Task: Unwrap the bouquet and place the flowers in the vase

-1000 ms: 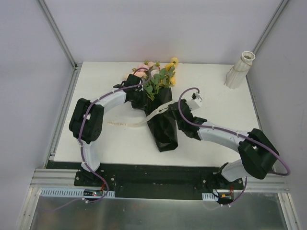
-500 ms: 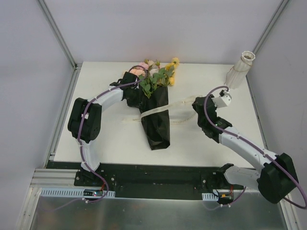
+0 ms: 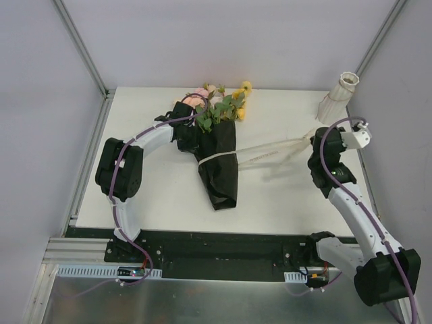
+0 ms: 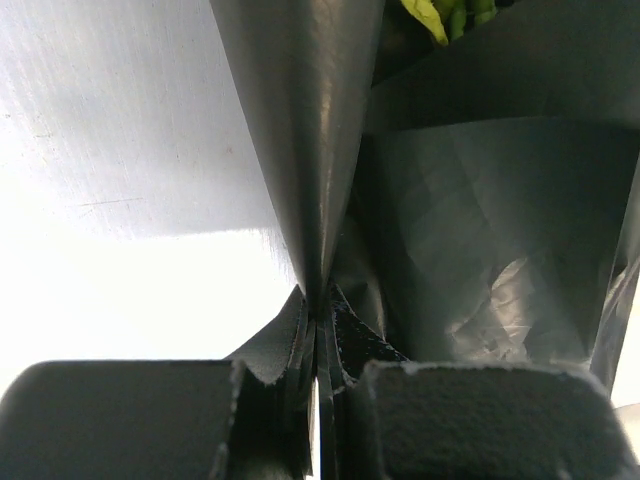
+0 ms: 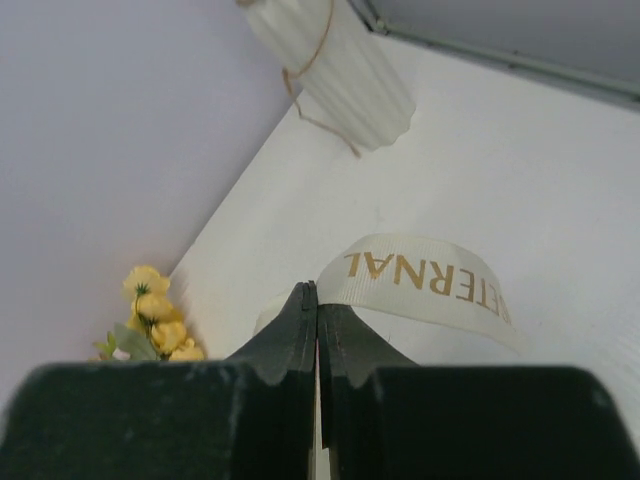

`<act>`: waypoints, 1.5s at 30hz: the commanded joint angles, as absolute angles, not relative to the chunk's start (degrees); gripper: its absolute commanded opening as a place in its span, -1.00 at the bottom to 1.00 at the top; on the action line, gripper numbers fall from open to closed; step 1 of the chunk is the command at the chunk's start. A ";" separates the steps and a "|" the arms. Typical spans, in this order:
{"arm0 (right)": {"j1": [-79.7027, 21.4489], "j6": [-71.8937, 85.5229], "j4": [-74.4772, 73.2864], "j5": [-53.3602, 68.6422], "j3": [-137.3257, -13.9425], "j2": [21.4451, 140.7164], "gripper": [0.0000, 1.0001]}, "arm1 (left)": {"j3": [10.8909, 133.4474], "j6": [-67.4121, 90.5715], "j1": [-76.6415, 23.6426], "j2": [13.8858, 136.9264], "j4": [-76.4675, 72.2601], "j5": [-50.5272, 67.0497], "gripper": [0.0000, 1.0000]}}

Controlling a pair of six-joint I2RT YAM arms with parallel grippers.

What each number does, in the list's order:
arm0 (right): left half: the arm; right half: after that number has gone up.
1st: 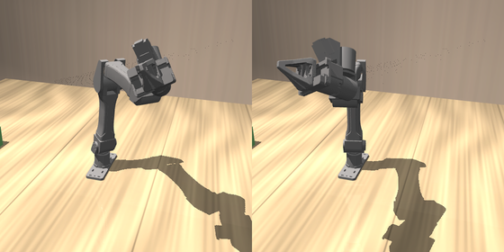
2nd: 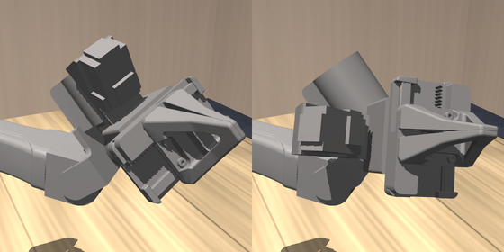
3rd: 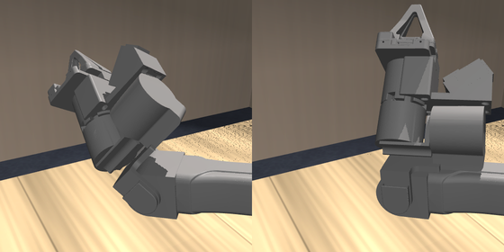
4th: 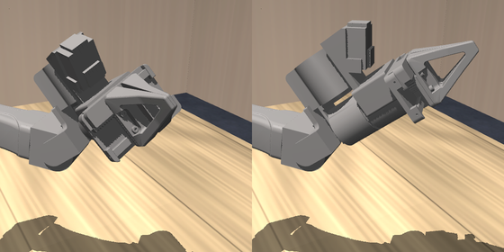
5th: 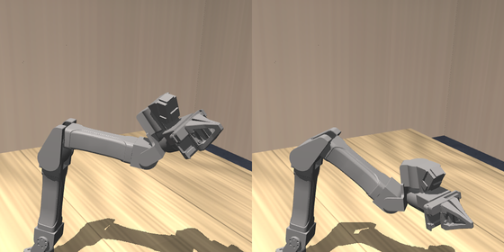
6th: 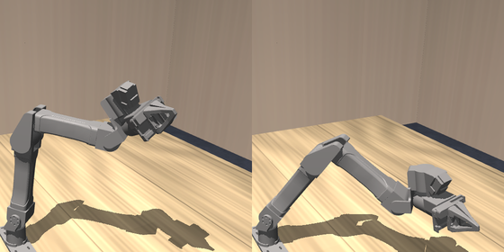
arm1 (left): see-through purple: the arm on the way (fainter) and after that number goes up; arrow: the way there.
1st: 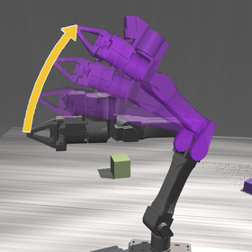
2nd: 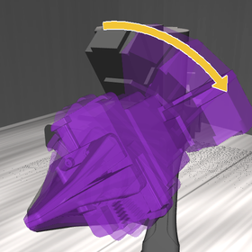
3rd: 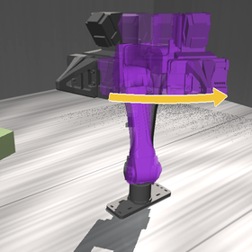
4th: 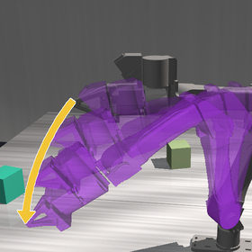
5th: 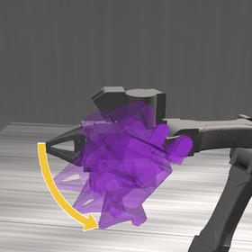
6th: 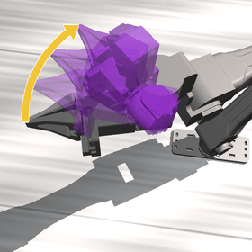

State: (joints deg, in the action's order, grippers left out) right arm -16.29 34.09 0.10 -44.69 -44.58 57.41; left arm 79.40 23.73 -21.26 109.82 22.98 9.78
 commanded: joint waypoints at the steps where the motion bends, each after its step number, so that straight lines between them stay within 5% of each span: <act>1: -10.38 30.06 0.26 -44.92 -50.44 55.63 -0.89 | 80.77 22.50 -20.39 108.98 23.73 7.91 -1.00; 16: -1.41 18.91 -3.34 -44.47 -68.27 61.25 -0.97 | 80.68 22.32 -20.48 109.07 25.14 6.24 -1.00; 28: -0.26 -1.47 8.95 -40.17 -89.19 70.57 -1.00 | 80.42 23.99 -20.48 109.34 25.14 7.03 -1.00; 41: 5.98 -2.93 3.03 -21.56 -113.72 80.15 -1.00 | 79.80 24.96 -20.48 108.11 25.14 5.45 -1.00; 45: 5.63 10.52 -6.32 -7.15 -107.35 77.10 -1.00 | 80.51 25.66 -20.57 108.11 25.05 7.90 -1.00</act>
State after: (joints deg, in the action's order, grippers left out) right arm 5.80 -0.27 2.96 -23.05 -111.35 79.66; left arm 79.37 24.08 -21.26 109.82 23.51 6.98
